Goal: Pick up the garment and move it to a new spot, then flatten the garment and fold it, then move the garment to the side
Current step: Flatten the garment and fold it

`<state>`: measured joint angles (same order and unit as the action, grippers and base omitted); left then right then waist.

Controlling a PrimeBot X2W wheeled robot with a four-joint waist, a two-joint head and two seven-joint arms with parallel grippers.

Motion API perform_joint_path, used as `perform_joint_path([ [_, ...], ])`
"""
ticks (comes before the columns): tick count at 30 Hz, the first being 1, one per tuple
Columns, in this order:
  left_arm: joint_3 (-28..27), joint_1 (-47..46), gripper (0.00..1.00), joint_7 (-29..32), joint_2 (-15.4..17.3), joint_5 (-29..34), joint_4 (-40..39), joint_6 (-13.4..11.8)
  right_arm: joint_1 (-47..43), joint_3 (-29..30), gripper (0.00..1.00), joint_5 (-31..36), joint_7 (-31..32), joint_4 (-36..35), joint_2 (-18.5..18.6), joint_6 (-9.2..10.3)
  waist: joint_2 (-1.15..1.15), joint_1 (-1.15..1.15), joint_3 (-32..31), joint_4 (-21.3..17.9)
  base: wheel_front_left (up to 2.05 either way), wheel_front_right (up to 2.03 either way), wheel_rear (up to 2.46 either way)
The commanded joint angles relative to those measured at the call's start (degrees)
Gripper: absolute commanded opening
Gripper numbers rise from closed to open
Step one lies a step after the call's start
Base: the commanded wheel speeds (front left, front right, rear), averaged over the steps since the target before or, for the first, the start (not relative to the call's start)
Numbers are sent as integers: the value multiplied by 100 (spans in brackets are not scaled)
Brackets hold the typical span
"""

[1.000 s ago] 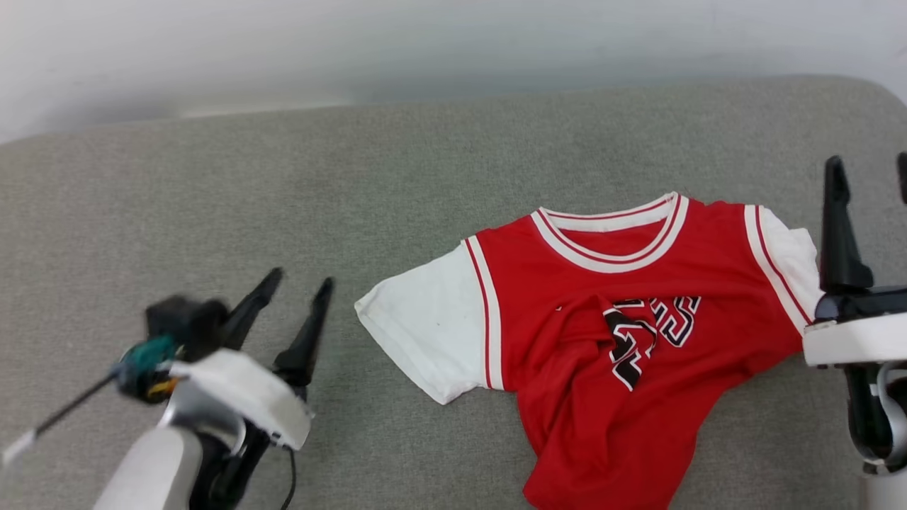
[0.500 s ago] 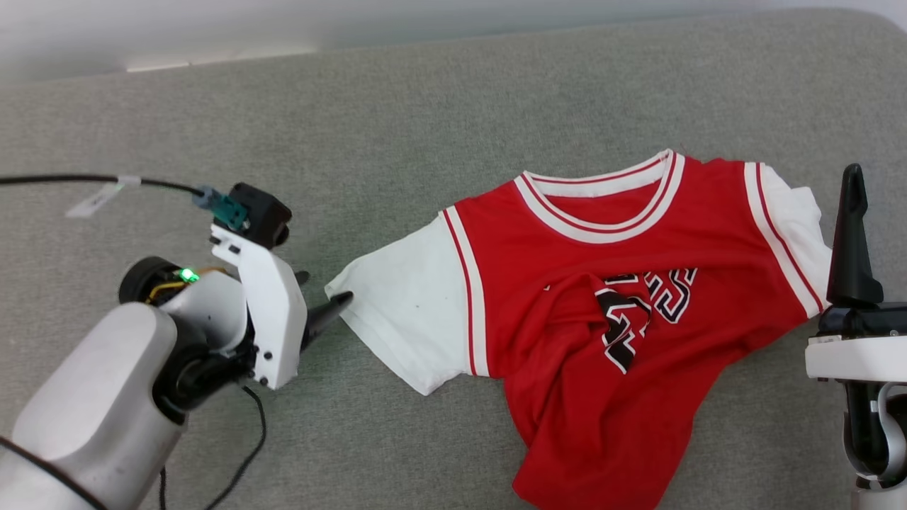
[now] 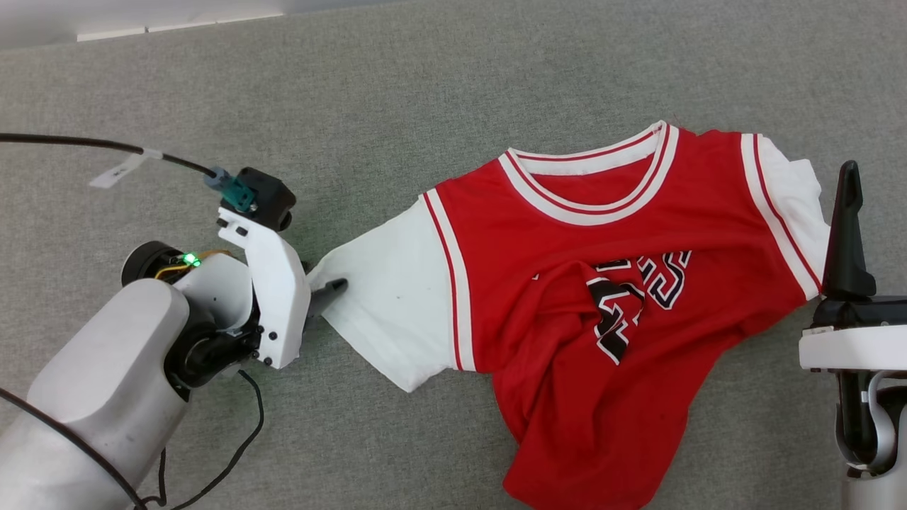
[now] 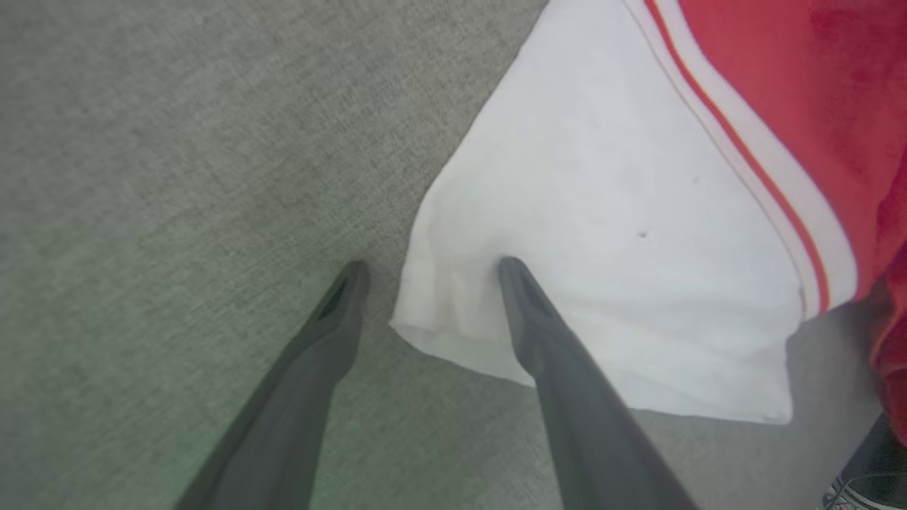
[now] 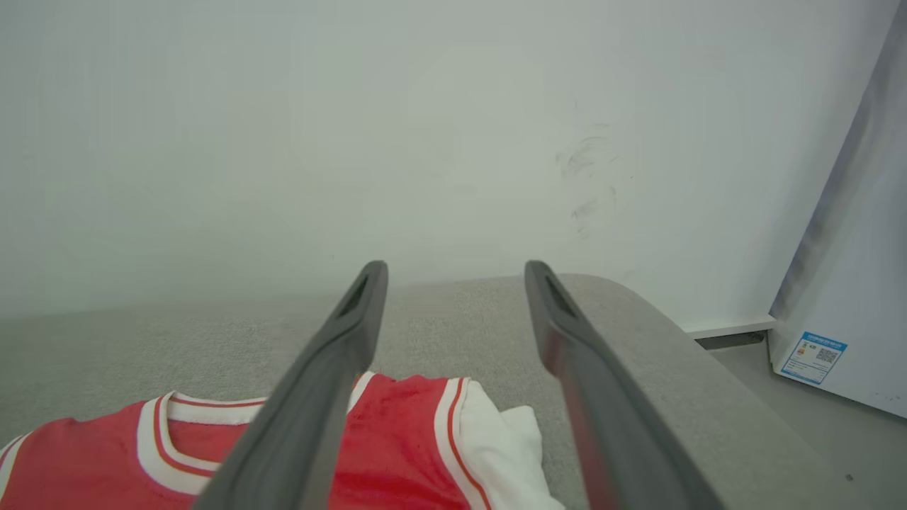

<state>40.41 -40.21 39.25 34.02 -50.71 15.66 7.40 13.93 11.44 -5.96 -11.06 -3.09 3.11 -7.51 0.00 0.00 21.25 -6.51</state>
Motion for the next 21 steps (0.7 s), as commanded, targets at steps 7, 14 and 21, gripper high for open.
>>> perform_joint_path([
  [7, 205, 419, 0, -615, 150, -205, 272, 6, -138, 24, 100, 125, 74, 171, -26, 4, 0, 0, -229, 90, 0, 0, 0],
  [14, 85, 793, 0, -1357, 532, -325, 304, -3, -328, 117, 100, 224, 434, 335, -26, 4, 0, 0, -708, 345, 0, 0, 0],
  [21, -101, 1240, 0, -2041, 1040, -259, -15, -40, -505, 112, 100, 249, 971, 372, 176, 4, 0, 0, -1023, 702, 0, 0, 0],
])
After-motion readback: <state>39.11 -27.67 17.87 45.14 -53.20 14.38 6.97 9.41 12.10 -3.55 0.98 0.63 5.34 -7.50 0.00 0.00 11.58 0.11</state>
